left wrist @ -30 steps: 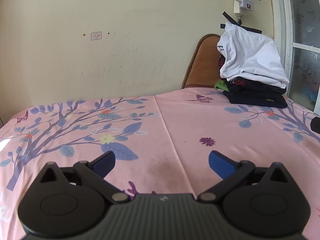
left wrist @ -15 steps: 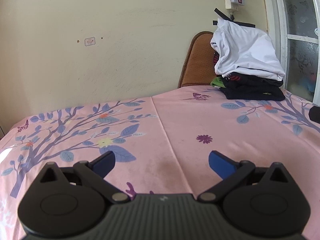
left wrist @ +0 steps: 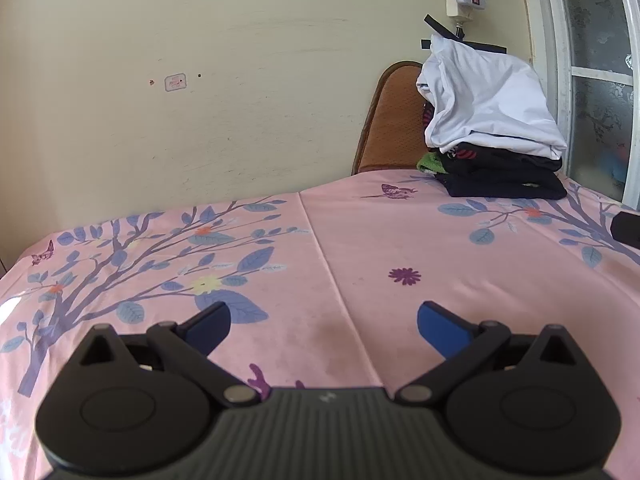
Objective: Fold small clothes
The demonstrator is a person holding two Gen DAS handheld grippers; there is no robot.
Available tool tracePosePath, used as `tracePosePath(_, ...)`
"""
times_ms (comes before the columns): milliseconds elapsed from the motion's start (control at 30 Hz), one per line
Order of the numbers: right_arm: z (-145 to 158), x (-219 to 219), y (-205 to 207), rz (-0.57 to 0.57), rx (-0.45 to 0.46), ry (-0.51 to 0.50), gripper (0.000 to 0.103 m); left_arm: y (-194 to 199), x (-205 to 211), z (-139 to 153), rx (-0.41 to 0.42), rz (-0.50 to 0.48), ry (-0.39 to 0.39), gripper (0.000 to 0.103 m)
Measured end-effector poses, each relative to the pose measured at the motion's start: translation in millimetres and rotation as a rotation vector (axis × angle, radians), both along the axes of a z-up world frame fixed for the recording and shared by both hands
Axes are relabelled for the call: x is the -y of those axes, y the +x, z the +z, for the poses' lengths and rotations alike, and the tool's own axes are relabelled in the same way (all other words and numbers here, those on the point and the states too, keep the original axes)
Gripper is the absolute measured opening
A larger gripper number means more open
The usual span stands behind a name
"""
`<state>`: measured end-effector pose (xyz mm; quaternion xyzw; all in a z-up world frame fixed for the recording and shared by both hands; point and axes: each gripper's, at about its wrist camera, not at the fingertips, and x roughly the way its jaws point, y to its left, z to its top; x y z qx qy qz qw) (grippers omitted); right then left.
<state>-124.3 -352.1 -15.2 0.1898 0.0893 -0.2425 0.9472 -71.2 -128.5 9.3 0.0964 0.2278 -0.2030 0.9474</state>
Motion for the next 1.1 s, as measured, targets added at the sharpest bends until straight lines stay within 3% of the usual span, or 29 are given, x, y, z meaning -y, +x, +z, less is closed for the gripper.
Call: tracePosePath(1100,-0.3,-0.1,1.5,0.003,-0.006,0.001,0.103,-0.8,1.8,-1.5,-0.004,-0.007,0.009,0.103)
